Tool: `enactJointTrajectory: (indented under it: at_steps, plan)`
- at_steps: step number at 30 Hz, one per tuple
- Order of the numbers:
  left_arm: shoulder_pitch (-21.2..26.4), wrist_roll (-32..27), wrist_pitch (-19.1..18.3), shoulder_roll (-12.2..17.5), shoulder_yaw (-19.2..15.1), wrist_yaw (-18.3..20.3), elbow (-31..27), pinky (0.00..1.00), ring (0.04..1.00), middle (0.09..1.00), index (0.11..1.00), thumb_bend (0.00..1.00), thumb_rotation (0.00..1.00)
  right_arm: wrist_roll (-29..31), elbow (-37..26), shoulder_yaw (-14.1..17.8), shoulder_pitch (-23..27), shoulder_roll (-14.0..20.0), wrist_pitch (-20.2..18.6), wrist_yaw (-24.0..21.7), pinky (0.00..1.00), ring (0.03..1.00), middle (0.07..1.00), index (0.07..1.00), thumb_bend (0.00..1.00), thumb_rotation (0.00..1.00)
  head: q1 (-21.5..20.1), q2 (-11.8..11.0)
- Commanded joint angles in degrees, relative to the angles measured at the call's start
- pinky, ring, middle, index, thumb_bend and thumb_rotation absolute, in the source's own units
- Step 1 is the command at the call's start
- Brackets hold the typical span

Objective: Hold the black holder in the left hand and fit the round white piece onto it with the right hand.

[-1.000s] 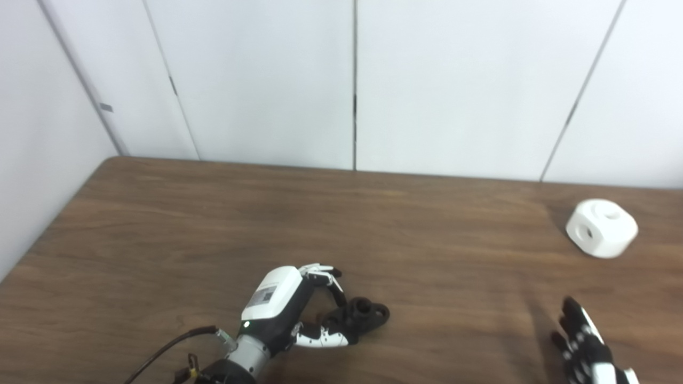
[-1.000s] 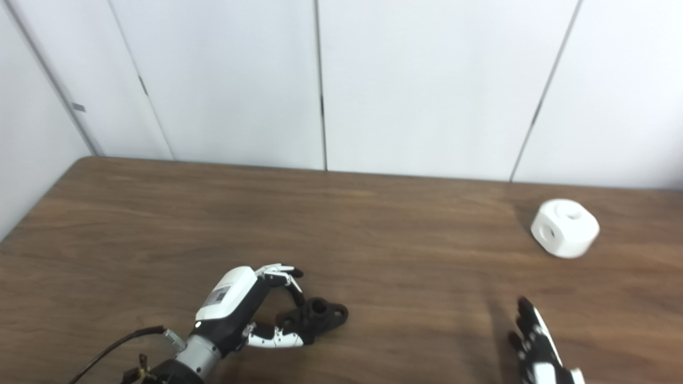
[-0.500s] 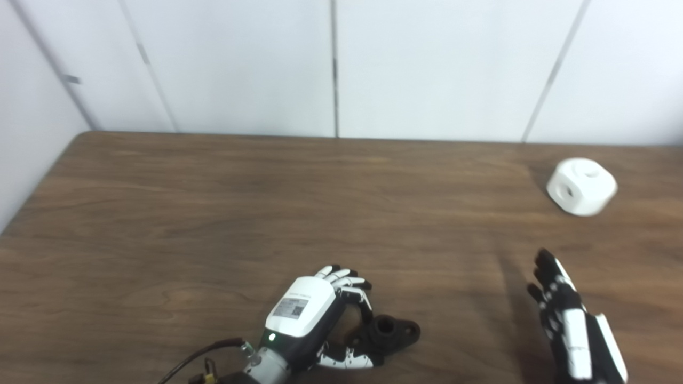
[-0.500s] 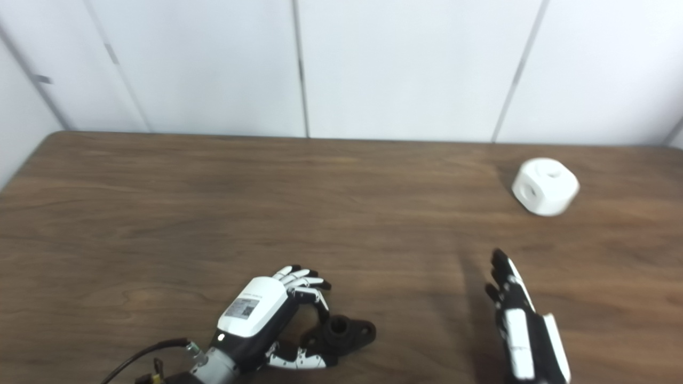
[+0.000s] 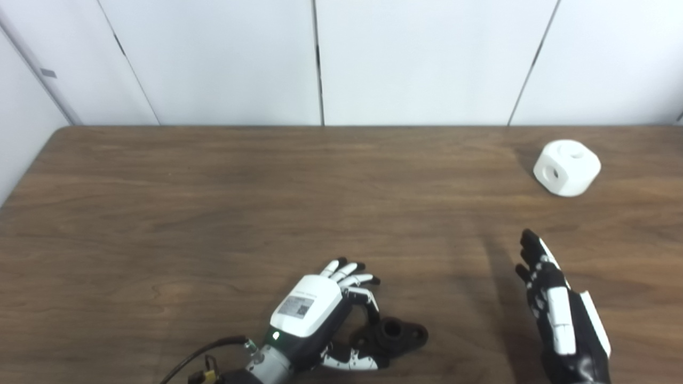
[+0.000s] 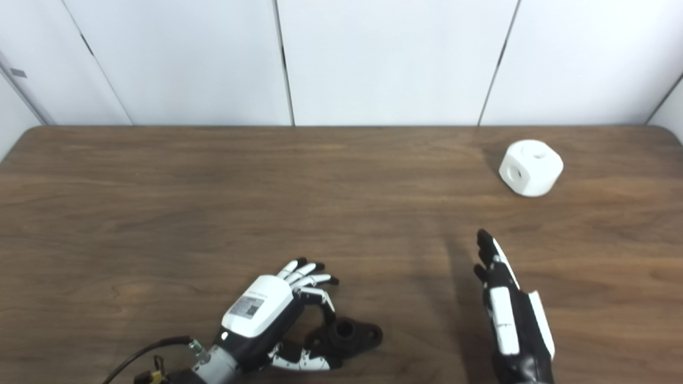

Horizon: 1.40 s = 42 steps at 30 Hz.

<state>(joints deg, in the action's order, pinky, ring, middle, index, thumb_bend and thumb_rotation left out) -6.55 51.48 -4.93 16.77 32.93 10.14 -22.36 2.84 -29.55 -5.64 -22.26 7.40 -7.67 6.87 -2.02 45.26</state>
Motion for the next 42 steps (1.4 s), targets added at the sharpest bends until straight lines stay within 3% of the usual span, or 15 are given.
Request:
enactJointTrajectory:
  at_steps: [1,7,13,16,19,20,21,23,29,36,42]
  plan:
    - [-1.24,0.55,0.93,1.15,1.18,4.35,1.66,1.00,0.940,0.847,0.486,0.52,0.05,-0.45,-2.49,-0.21,-0.20,-4.13,0.78,0.35,0.97,0.988,0.972,0.927,0.66,1.00,-0.23,0.00]
    - [-1.64,1.45,0.69,1.30,0.44,5.52,1.04,0.99,0.941,0.852,0.487,0.52,0.05,-0.32,-3.84,0.56,0.18,-4.21,-0.63,0.83,0.98,0.987,0.970,0.921,0.65,1.00,-0.70,-0.36]
    - [-2.78,2.29,0.98,1.75,-0.40,5.19,0.13,0.95,0.928,0.843,0.486,0.52,0.05,-2.90,-5.48,2.90,2.34,-0.91,-2.81,0.13,0.96,0.968,0.955,0.916,0.66,0.96,-2.37,-1.16]
    - [-2.96,2.00,1.56,2.45,-1.12,5.12,0.43,0.94,0.926,0.841,0.486,0.52,0.05,-5.23,-7.31,4.44,4.71,0.91,-5.29,-0.56,0.99,0.988,0.968,0.922,0.60,0.92,-4.13,-2.14]
    - [-3.21,1.98,1.25,2.80,-1.54,6.12,0.31,0.95,0.933,0.849,0.487,0.52,0.05,-7.70,-9.52,6.49,7.68,2.82,-10.53,-1.49,1.00,0.999,0.994,0.941,0.56,0.87,-5.55,-3.21]
    - [-3.36,1.95,1.23,2.85,-1.70,6.15,0.22,0.95,0.934,0.850,0.488,0.52,0.05,-9.54,-9.77,7.38,9.12,3.97,-11.91,-1.78,1.00,1.000,0.997,0.943,0.56,0.87,-5.80,-3.45]
    - [-3.52,1.84,1.31,2.89,-1.88,5.97,0.23,0.94,0.930,0.848,0.488,0.52,0.05,-11.33,-9.79,8.19,10.52,5.09,-13.04,-2.12,0.93,0.981,0.986,0.941,0.55,0.86,-6.20,-3.63]
    - [-3.76,1.66,1.42,2.99,-2.25,5.75,0.19,0.93,0.926,0.845,0.488,0.52,0.05,-14.39,-9.69,9.29,12.73,6.88,-14.73,-2.82,0.87,0.963,0.975,0.935,0.54,0.83,-6.95,-3.98]
    - [-3.92,1.73,1.73,4.01,-3.66,6.62,-0.53,0.91,0.916,0.842,0.488,0.52,0.05,-26.61,-8.71,8.73,17.84,11.88,-18.88,-6.41,0.91,0.961,0.973,0.911,0.58,0.75,-11.31,-5.37]
    - [-5.17,-0.18,3.83,5.60,-5.76,6.37,-0.11,0.90,0.904,0.837,0.488,0.52,0.05,-38.21,-3.21,6.29,23.40,14.47,-18.61,-9.14,0.96,1.000,0.991,0.899,0.68,0.49,-16.79,-7.40]
    - [-5.66,-1.62,5.57,6.73,-7.20,6.83,0.36,0.89,0.898,0.834,0.488,0.52,0.05,-46.15,2.07,5.14,29.17,14.99,-19.11,-12.18,0.96,1.000,0.997,0.877,0.72,0.46,-21.24,-8.52]
